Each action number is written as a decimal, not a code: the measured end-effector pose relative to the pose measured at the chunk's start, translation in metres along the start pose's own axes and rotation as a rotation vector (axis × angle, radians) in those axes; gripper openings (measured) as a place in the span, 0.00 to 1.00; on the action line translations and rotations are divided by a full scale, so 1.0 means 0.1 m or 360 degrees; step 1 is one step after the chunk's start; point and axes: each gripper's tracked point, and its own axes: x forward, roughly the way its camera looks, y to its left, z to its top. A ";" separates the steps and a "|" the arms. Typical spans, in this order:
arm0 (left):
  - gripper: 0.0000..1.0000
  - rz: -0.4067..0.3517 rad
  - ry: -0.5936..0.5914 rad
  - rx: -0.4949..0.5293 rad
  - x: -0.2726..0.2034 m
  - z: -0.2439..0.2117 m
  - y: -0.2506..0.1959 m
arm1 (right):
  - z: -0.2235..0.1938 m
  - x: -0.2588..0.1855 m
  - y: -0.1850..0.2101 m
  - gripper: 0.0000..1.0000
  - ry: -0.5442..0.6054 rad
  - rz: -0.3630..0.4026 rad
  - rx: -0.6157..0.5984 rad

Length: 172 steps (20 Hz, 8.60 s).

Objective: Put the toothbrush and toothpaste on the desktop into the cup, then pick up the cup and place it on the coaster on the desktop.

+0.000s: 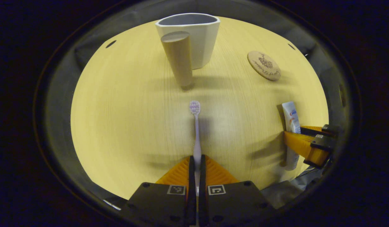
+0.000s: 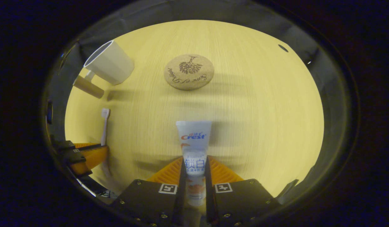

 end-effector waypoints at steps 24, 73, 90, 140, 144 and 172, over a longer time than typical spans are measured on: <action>0.08 -0.0027 -0.0828 -0.0114 -1.13 0.34 0.21 | 0.48 -0.94 0.31 0.22 -0.0717 0.0329 -0.0015; 0.24 -0.0303 -0.1785 -0.0050 -1.36 1.96 0.30 | 1.45 -1.48 0.65 0.22 -0.1234 0.0294 -0.0141; 0.96 -0.0109 -0.1852 -0.0156 -1.79 1.44 0.91 | 2.09 -1.60 1.43 0.22 -0.1386 0.0506 -0.0300; 0.96 -0.0028 -0.1638 -0.0200 -1.56 1.12 0.72 | 2.26 -1.71 1.08 0.63 -0.1613 0.0296 -0.0489; 0.92 -0.0051 -0.1526 -0.0077 -1.40 1.21 0.46 | 2.21 -1.73 0.76 0.63 -0.1595 0.0248 -0.0411; 0.82 -0.0051 -0.0467 0.0150 -0.33 1.22 0.18 | 1.96 -1.05 -0.23 0.63 -0.1193 0.0172 -0.0043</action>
